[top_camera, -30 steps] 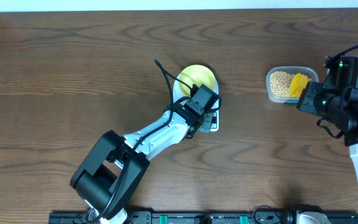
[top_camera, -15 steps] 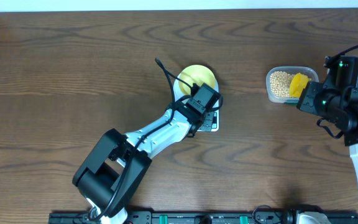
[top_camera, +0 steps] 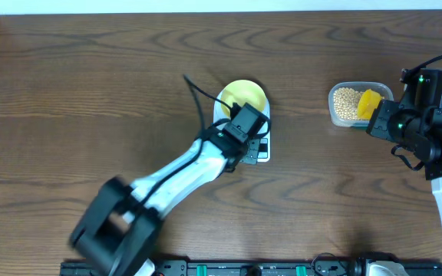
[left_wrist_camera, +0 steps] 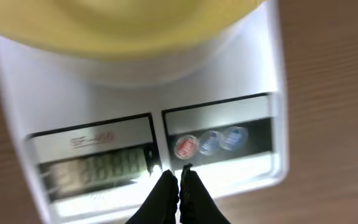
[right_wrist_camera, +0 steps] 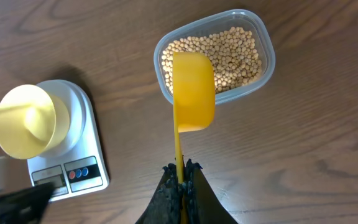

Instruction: Scoop item into bowl and weigh 50g on scale

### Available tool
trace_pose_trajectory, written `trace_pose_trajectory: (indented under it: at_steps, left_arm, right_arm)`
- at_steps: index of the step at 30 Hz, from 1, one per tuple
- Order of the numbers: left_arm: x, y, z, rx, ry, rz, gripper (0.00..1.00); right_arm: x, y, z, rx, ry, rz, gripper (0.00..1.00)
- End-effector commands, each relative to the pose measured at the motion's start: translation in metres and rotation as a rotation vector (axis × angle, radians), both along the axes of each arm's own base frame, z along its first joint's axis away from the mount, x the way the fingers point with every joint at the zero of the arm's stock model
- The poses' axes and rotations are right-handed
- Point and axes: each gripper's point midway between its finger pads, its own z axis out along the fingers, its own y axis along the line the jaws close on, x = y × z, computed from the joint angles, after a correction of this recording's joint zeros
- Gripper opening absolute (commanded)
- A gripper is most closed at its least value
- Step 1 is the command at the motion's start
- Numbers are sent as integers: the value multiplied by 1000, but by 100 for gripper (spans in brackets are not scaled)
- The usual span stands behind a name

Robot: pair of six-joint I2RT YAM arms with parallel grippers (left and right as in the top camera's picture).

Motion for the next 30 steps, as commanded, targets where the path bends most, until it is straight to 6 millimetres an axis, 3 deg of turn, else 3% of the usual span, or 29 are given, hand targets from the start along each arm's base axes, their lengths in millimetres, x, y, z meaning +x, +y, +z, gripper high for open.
trace_pose_trajectory:
  at_steps: [1,4,5,8,10,15,20,30]
  left_arm:
    - [-1,3,51,-73,-90,13,11]
    - [-9,11,78,-100,-122,15,17]
    - [-12,17,87,-106,-131,21,28]
    - [-17,38,103,-110,-139,58,44]
    - [-20,56,110,-103,-136,94,58]
    - [-33,101,119,-74,-96,190,81]
    - [-38,126,118,-52,-69,256,86]
    - [-15,194,117,143,-154,473,87]
  right_arm:
    - [2,-3,6,-5,-16,-15,1]
    - [2,-3,6,-5,-15,-15,2]
    - [2,-2,6,-3,-15,-12,2]
    - [2,2,6,16,-16,2,2]
    - [2,4,6,24,-15,8,2]
    - [1,4,6,24,-12,8,2]
    - [2,4,6,23,-16,7,1]
    - [25,-14,24,-62,-135,-51,2]
